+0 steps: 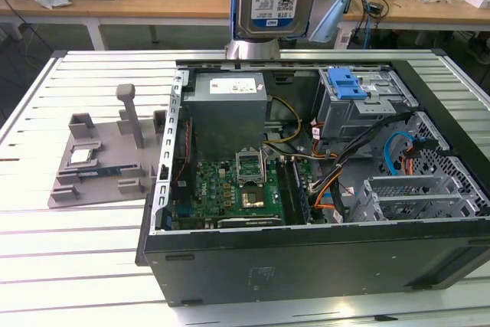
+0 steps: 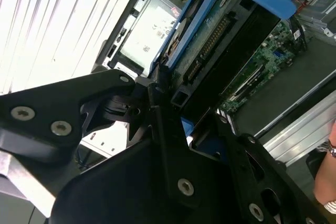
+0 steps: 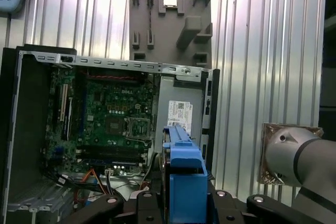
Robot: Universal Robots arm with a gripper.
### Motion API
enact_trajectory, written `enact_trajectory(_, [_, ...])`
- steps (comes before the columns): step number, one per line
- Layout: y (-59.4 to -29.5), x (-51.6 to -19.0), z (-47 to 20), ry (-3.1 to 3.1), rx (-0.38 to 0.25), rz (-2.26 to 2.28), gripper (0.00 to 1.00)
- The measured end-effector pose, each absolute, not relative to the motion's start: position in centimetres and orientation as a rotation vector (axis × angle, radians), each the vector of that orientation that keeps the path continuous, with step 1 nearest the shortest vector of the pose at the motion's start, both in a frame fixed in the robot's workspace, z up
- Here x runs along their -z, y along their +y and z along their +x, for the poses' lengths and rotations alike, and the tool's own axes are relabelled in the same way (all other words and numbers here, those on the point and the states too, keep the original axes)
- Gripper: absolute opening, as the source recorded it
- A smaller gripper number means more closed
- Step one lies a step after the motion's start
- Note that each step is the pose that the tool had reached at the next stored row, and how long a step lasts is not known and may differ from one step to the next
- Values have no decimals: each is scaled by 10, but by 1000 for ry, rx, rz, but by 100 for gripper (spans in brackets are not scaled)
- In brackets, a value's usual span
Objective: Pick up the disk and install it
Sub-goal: 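Pick up the disk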
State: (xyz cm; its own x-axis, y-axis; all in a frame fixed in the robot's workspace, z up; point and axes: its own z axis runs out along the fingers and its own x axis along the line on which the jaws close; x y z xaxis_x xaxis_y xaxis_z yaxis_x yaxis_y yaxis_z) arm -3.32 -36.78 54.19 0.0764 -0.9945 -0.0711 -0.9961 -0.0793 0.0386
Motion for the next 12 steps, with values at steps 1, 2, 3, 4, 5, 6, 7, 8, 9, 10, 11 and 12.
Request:
enact_trajectory(1, [-369, -542, -32, 2118, -123, -2290, 37])
enact_trajectory(2, [-371, -542, -31, 2118, -123, -2290, 37])
enact_trajectory(3, [-372, -542, -30, 2118, -123, -2290, 37])
enact_trajectory(4, [-373, -542, -29, 2118, -123, -2290, 37])
enact_trajectory(5, [-377, -541, -26, 2119, -123, -2289, 37])
enact_trajectory(6, [-379, -541, -24, 2119, -123, -2289, 37])
enact_trajectory(7, [-380, -541, -23, 2119, -123, -2289, 37])
enact_trajectory(8, [-382, -541, -22, 2120, -124, -2289, 37])
enact_trajectory(9, [-385, -541, -20, 2120, -124, -2289, 37])
enact_trajectory(10, [-388, -541, -18, 2121, -124, -2289, 37])
enact_trajectory(11, [-391, -541, -17, 2121, -124, -2288, 37])
enact_trajectory(12, [-394, -541, -15, 2121, -124, -2288, 37])
